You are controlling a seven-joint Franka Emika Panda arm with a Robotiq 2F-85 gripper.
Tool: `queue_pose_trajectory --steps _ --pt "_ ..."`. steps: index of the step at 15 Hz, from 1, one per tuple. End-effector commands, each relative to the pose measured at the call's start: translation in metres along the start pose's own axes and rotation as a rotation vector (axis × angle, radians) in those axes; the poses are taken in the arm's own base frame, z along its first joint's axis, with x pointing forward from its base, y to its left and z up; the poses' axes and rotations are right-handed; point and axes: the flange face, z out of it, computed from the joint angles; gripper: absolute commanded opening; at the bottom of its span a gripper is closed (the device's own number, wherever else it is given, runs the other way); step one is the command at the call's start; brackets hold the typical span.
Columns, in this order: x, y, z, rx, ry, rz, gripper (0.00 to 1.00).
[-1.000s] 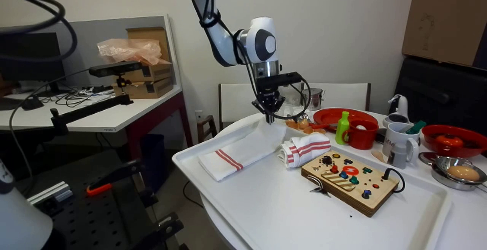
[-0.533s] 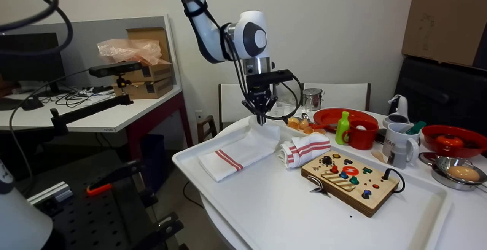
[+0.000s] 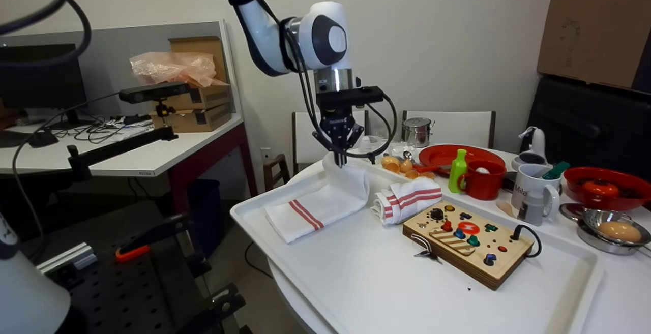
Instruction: Fold the towel
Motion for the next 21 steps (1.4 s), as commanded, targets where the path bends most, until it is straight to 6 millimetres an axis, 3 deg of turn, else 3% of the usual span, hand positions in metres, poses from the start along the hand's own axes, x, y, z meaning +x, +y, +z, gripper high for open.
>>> queue_pose_trajectory --steps 1,14,21 --pt "-0.009 -0.015 0.006 -0.021 -0.025 0.045 0.01" --pt "-0.034 -0.077 0.039 0.063 -0.08 0.253 0.01" --pt "-0.04 -0.097 0.039 0.115 -0.101 0.349 0.01"
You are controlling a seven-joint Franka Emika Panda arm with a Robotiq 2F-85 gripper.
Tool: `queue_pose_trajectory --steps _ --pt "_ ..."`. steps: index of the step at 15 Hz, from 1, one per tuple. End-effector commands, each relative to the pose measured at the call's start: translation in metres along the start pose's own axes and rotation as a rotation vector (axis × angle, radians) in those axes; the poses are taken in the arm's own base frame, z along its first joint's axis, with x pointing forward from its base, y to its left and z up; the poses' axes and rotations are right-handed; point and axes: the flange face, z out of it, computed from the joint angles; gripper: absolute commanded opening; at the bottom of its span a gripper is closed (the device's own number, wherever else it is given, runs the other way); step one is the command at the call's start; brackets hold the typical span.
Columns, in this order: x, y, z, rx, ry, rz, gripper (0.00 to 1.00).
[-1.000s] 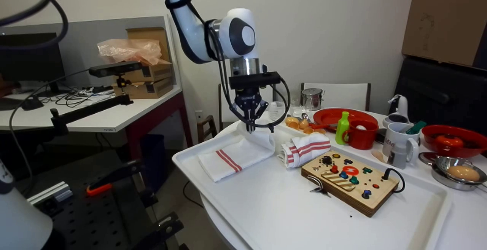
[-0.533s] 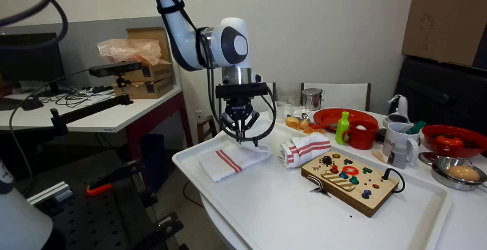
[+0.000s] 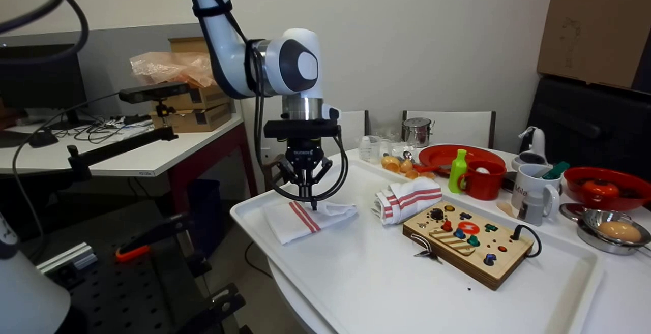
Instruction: Fold the towel
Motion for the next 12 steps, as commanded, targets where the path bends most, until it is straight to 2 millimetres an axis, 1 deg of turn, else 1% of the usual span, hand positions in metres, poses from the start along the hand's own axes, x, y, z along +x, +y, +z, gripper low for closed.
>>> queue_pose_trajectory --steps 1,5,8,12 --pt "-0.003 -0.012 -0.009 0.04 0.016 0.064 0.01" --pt "0.01 -0.023 -0.012 0.118 0.043 0.106 0.01" --pt "0.014 -0.03 -0.011 0.141 0.05 0.124 0.01" --pt "0.012 -0.033 -0.008 0.144 0.047 0.125 0.01"
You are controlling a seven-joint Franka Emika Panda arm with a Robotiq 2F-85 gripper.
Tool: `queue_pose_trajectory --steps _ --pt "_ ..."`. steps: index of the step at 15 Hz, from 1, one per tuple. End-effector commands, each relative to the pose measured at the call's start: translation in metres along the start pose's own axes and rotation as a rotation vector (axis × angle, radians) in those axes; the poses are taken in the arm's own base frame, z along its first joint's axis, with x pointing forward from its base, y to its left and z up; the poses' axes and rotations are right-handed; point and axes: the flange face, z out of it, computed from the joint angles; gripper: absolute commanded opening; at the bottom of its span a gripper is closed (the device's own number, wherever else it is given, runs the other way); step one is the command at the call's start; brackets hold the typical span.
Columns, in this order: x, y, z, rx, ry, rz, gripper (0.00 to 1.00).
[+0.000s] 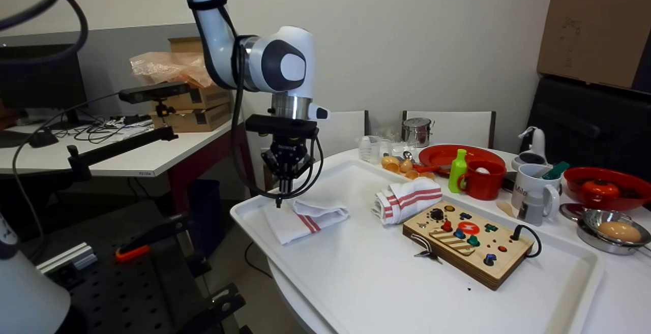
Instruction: Fold the towel
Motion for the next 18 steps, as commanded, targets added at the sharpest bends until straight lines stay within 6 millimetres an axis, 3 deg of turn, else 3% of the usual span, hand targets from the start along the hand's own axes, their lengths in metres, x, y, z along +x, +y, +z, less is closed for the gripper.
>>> queue_pose_trajectory --steps 1,14,15,18 --pt "-0.005 -0.003 0.001 0.015 -0.008 0.007 0.01" --pt "-0.015 -0.009 0.017 0.026 -0.056 -0.004 0.01" --pt "-0.015 -0.009 0.017 0.024 -0.058 -0.008 0.26" --pt "-0.014 -0.009 0.017 0.023 -0.064 -0.011 0.42"
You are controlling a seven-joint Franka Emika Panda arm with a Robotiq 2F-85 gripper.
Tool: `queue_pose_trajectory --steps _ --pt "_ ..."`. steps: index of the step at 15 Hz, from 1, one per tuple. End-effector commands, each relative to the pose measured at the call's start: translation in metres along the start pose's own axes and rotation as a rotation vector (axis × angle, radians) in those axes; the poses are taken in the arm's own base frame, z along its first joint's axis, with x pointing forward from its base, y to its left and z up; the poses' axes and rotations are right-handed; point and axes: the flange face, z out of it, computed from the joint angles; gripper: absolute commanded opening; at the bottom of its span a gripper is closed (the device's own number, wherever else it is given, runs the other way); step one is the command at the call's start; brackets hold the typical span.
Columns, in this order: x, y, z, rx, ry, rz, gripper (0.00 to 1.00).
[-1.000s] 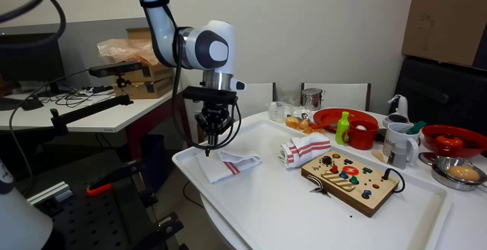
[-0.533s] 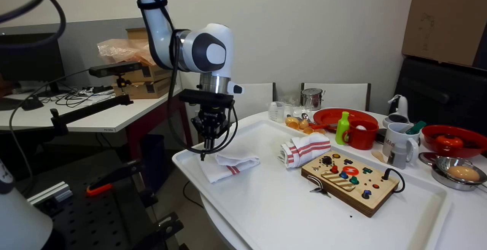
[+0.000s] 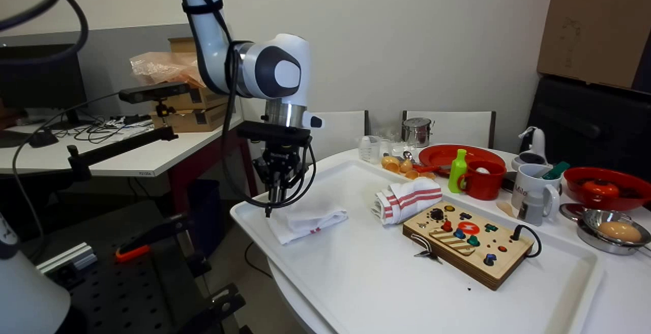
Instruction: Fold the towel
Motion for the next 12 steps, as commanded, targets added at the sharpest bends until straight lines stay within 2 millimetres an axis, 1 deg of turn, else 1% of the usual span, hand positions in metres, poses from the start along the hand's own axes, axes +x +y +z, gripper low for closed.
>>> queue_pose_trajectory --steps 1,6,8,12 --pt "0.001 0.0 0.001 0.003 -0.019 -0.007 0.49" --pt "0.002 0.001 -0.002 0.001 -0.02 -0.005 0.87" --pt "0.005 0.005 -0.007 -0.012 -0.011 0.0 0.99" --pt "0.017 0.018 -0.02 -0.051 0.014 -0.001 1.0"
